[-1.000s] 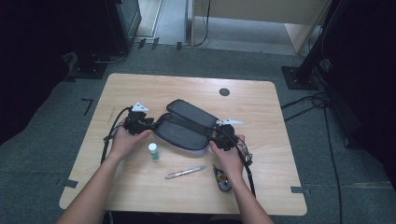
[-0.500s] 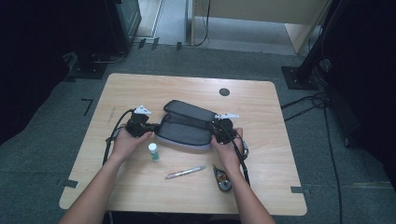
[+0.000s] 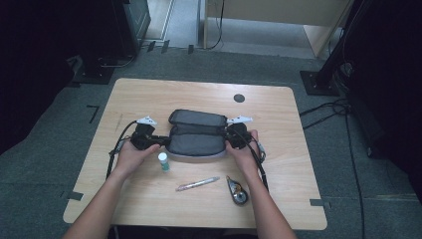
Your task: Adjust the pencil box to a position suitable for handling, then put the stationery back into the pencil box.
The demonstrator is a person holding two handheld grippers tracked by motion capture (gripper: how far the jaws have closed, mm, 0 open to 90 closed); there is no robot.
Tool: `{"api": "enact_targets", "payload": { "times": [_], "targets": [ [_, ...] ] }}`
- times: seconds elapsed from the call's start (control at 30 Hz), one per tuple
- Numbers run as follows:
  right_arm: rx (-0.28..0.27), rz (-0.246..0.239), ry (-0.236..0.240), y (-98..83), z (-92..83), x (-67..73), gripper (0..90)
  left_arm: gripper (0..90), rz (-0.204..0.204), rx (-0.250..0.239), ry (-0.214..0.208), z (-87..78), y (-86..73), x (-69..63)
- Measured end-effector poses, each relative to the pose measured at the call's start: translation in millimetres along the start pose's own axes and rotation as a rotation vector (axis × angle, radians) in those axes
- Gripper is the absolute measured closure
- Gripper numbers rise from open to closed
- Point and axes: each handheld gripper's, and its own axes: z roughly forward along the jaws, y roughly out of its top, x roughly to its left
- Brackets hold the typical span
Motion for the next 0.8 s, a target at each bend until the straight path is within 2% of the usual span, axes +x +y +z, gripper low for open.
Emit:
{"api": "enact_targets", "payload": {
  "times": [0.03, 0.13, 0.2, 0.3, 0.43, 0.6, 0.8],
  "targets": [
    [-0.017, 0.013, 0.004, 0.5, -2.2, -1.6, 70.8, 70.3, -0.013, -0.015, -0.001, -3.2, 0.1, 1.3],
    [-0.067, 0.036, 0.020, 3.0, -14.9, -4.5, 64.1, 60.8, -0.038, -0.058, 0.011, -15.2, 0.2, 5.1],
    [-0.096, 0.026, 0.033, 4.5, -23.8, -3.4, 57.9, 54.2, -0.059, -0.086, 0.042, -23.0, -0.8, 7.1],
    [-0.131, -0.021, 0.054, 4.3, -35.4, 0.9, 49.8, 46.2, -0.081, -0.120, 0.085, -34.7, -7.2, 10.1],
    [-0.163, -0.040, 0.096, 1.9, -46.6, 6.7, 39.9, 34.5, -0.084, -0.119, 0.165, -46.3, -24.0, 11.2],
    [-0.193, -0.049, 0.140, -1.3, -56.4, 14.3, 33.2, 17.9, -0.136, -0.112, 0.236, -60.2, -51.8, 13.3],
    [-0.215, -0.075, 0.180, -3.6, -70.0, 24.9, 30.9, 13.9, -0.152, -0.090, 0.308, -68.0, -82.5, 10.1]
  ]
}}
